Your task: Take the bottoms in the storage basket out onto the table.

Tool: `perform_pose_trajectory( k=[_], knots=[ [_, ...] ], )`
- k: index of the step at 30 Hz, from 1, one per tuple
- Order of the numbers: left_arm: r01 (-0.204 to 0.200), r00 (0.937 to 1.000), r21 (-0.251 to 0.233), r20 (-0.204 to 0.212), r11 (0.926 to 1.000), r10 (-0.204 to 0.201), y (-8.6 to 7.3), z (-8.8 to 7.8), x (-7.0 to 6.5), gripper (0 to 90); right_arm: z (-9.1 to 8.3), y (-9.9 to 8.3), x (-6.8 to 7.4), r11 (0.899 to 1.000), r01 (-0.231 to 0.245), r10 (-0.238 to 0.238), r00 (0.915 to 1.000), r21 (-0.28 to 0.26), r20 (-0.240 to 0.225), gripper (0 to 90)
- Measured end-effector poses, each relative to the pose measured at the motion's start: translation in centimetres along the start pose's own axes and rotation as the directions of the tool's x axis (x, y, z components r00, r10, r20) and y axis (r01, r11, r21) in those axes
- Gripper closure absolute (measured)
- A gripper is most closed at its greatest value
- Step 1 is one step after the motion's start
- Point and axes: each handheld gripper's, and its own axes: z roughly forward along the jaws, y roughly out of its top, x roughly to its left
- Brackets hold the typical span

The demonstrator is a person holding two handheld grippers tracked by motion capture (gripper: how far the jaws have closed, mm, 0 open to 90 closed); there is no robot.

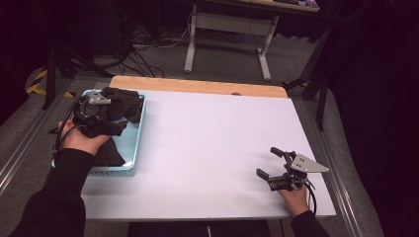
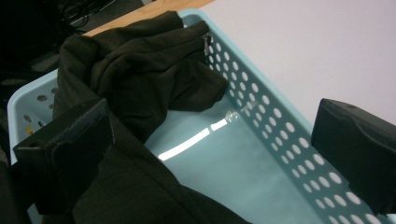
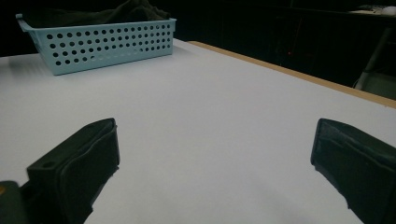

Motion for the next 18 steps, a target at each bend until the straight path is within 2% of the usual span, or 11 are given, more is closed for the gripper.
perform_pose_trajectory(
  k=[4, 5, 8, 18],
  knots=[
    [0.003, 0.9999, 0.021, -0.016, 0.9998, -0.002, 0.0, 0.2, 0.6, 0.6, 0.0, 0.0, 0.0, 1.0, 0.001, -0.001, 1.0, 0.002, -0.001, 2.1],
    [0.016, 0.9996, 0.045, -0.023, 0.9989, -0.015, 0.0, 0.5, 0.9, 0.6, 0.0, 0.0, 0.0, 1.0, 0.001, -0.001, 1.0, 0.004, -0.001, 2.1],
    [0.026, 0.9989, 0.065, -0.042, 0.9976, -0.023, 0.0, 0.8, 1.3, 0.7, 0.1, 0.0, 0.0, 1.0, -0.002, 0.002, 1.0, 0.005, 0.0, 2.1],
    [0.051, 0.9921, 0.178, -0.122, 0.9827, -0.029, 0.1, 2.7, 2.9, 0.6, 0.1, 0.0, 0.0, 1.0, -0.001, 0.001, 1.0, 0.012, 0.009, 2.1]
  ],
)
